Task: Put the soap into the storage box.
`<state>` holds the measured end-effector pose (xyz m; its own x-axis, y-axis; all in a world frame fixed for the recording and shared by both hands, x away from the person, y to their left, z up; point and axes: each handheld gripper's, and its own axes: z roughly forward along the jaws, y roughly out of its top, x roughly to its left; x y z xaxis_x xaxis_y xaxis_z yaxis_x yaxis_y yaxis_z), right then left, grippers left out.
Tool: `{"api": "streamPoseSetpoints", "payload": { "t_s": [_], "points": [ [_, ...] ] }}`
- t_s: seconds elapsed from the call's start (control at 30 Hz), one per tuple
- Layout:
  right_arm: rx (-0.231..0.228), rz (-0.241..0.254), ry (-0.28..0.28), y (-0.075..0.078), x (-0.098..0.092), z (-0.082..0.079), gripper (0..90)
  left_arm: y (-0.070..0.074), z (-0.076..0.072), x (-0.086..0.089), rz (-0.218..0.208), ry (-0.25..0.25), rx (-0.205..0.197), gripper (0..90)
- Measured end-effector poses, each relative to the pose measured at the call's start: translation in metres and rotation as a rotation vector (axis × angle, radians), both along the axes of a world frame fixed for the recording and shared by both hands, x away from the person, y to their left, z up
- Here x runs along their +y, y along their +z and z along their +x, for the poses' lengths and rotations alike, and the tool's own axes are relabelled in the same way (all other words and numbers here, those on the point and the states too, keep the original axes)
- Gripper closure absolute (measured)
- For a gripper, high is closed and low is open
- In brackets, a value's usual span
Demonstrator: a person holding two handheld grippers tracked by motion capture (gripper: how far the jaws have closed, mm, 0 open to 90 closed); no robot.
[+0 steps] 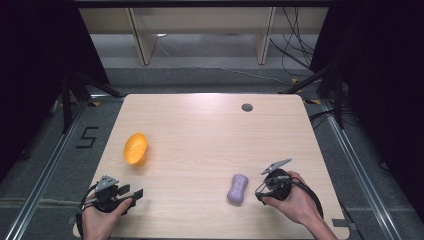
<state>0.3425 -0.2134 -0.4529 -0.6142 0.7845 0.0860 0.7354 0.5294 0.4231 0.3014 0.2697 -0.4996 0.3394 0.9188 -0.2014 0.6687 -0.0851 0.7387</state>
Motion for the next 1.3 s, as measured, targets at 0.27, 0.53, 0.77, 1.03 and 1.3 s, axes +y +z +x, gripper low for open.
{"api": "streamPoseSetpoints", "payload": {
  "t_s": [0.27, 0.53, 0.77, 1.03, 1.3],
  "points": [
    [0.088, -0.021, -0.151, 0.016, 0.033, 0.022, 44.0, 0.0, -0.001, -0.003, 0.006, 0.007, -0.029, 37.5],
    [0.174, -0.037, -0.28, 0.016, 0.051, 0.044, 41.1, 0.0, -0.001, -0.001, 0.021, 0.01, -0.033, 37.2],
    [0.193, -0.023, -0.312, 0.014, 0.062, 0.049, 40.7, 0.001, -0.002, -0.003, 0.027, 0.015, -0.034, 37.1],
    [0.252, -0.049, -0.344, 0.006, 0.07, 0.05, 40.2, 0.0, -0.001, -0.001, 0.053, -0.01, -0.027, 37.1],
    [0.278, -0.04, -0.36, 0.0, 0.076, 0.051, 39.2, 0.0, -0.001, -0.001, 0.054, -0.016, -0.023, 37.1]
  ]
}}
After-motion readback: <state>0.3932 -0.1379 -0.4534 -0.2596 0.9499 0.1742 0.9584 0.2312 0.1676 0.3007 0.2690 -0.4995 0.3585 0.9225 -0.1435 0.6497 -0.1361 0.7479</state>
